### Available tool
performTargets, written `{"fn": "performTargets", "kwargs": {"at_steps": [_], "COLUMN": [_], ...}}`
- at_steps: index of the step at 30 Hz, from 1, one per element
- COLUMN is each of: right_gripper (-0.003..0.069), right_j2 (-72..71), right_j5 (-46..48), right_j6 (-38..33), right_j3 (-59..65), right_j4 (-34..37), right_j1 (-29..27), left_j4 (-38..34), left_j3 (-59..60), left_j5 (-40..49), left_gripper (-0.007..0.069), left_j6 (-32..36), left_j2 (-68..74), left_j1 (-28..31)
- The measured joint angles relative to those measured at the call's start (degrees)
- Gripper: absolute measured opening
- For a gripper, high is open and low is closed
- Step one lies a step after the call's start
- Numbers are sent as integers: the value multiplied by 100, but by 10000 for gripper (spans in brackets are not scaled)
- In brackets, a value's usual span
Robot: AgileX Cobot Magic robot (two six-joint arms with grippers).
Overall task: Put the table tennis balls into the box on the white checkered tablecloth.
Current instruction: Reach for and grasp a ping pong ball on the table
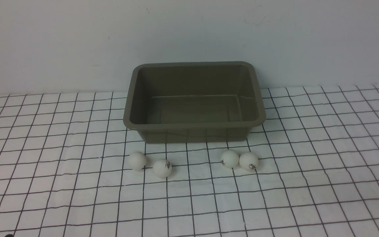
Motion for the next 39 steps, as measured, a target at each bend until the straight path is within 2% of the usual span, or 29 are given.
{"fn": "performTargets", "kwargs": {"at_steps": [11,32,36,39], "right_gripper": [442,442,442,442], "right_j2": [0,0,0,0], "right_j5": [148,-32,-32,6], "right_j6": [41,41,26,-91], "right_j3": [-332,-336,-336,-336], "right_j4": [1786,1969,2248,2452], "right_j1": [0,0,0,0], "left_j4": [0,-29,-622,-1523], "left_j3": [0,6,14,14], "left_j5": [0,-102,-499,-927], "left_gripper": [300,300,300,300], "left_j6": [0,-5,-268,-624], "left_j2": [0,0,0,0], "left_j1": [0,0,0,0]}}
